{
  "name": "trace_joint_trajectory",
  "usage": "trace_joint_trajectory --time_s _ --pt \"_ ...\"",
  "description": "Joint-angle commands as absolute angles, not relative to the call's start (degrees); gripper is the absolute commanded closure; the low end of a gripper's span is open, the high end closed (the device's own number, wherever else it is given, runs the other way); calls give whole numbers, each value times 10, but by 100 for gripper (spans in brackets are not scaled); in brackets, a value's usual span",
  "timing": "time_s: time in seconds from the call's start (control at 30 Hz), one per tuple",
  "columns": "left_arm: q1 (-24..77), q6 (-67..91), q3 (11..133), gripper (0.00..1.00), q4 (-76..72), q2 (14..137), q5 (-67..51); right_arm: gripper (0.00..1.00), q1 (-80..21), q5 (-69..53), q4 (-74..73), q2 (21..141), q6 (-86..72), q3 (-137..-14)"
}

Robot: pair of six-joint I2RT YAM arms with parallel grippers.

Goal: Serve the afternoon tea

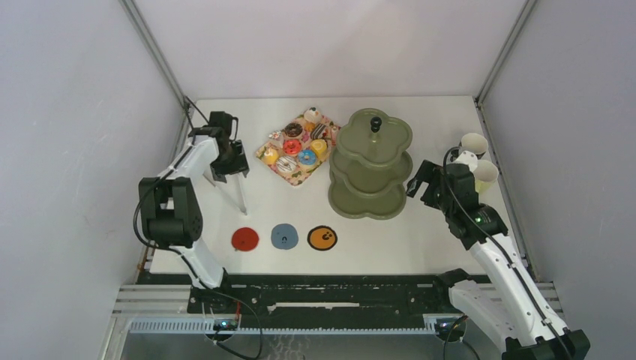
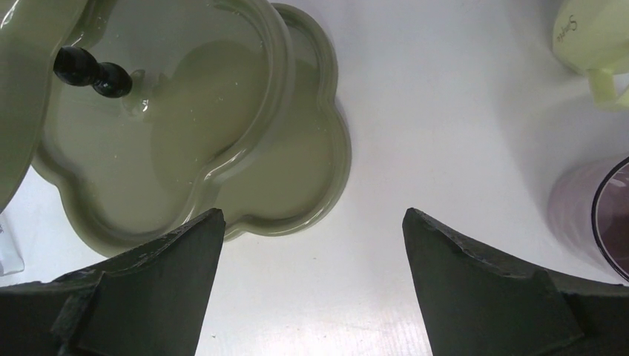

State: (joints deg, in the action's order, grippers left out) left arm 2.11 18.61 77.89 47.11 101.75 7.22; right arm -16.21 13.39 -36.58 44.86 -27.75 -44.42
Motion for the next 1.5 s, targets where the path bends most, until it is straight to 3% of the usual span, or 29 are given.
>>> trace_joint_trajectory --time_s 0.0,0.17,0.23,0.5,0.67,1.1,1.37,1.47 --pt "25 217 757 28 462 938 89 2 -165 116 -341 440 -265 -440" --pt "25 308 660 3 396 895 131 2 -165 105 -327 441 -266 -431" --pt "27 315 641 0 376 900 114 2 -165 95 -324 441 -262 -431" --pt "35 321 615 0 334 917 130 2 -165 85 -323 438 -261 -428" --pt "33 316 675 0 402 996 152 2 -165 83 -326 433 -260 -428" --pt "-12 270 736 6 403 1072 137 2 -166 92 -332 426 -262 -428" --pt "-20 261 765 12 394 1098 116 2 -166 94 -331 425 -262 -429" --pt "-25 251 769 20 388 1103 93 2 -166 95 -332 424 -262 -429"
